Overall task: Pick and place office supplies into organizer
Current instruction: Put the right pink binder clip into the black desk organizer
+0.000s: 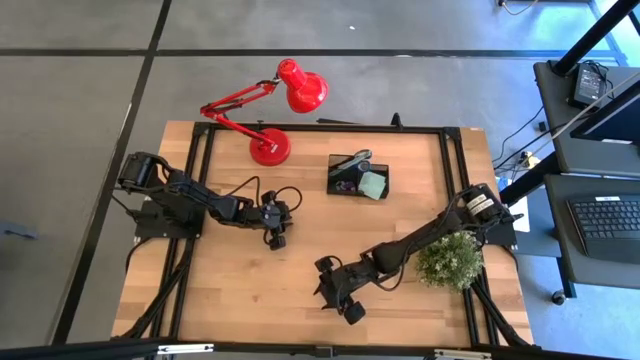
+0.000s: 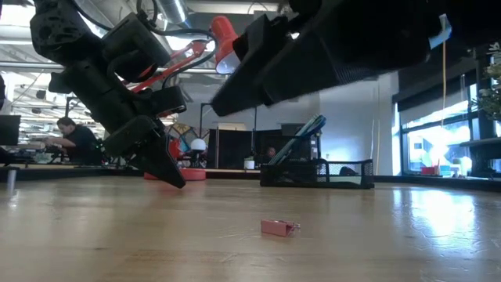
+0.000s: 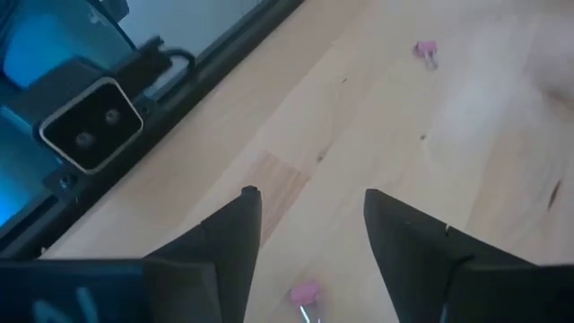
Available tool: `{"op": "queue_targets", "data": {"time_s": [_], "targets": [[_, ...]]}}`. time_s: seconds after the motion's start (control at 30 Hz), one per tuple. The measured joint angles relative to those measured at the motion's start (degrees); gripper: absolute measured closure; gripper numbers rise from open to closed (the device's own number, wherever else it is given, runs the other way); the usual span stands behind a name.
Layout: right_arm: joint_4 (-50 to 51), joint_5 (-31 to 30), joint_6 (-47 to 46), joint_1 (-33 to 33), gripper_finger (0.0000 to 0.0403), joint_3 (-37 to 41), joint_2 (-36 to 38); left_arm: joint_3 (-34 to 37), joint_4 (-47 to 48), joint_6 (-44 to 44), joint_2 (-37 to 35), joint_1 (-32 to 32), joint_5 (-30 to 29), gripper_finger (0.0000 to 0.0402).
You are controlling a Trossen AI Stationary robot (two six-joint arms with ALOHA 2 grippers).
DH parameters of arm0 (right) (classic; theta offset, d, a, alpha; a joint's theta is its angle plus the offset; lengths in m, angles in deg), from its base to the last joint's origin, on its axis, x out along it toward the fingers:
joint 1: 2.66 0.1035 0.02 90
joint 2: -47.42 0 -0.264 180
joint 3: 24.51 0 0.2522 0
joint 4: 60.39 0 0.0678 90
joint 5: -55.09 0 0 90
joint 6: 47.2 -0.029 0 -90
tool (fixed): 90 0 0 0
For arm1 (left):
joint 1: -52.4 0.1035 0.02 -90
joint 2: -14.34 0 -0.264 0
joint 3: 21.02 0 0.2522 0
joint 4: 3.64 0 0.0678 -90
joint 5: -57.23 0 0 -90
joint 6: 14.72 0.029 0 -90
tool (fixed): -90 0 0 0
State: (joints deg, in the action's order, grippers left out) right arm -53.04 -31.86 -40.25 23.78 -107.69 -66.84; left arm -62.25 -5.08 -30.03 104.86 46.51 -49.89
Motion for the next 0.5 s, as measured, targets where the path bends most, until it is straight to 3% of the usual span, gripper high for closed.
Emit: {"op": "queue_targets", "data": {"time_s": [0.3,0.5], "targets": [[0.9,0.0,-0.4,0.0,0.0201,-0.1,0.0,0.0,0.0,0.0,0.0,0.0,0.0,0.0313],[4.2,0.0,4.5,0.0,0.0201,0.0,0.0,0.0,0.0,0.0,0.0,0.0,0.0,0.0313]]}}
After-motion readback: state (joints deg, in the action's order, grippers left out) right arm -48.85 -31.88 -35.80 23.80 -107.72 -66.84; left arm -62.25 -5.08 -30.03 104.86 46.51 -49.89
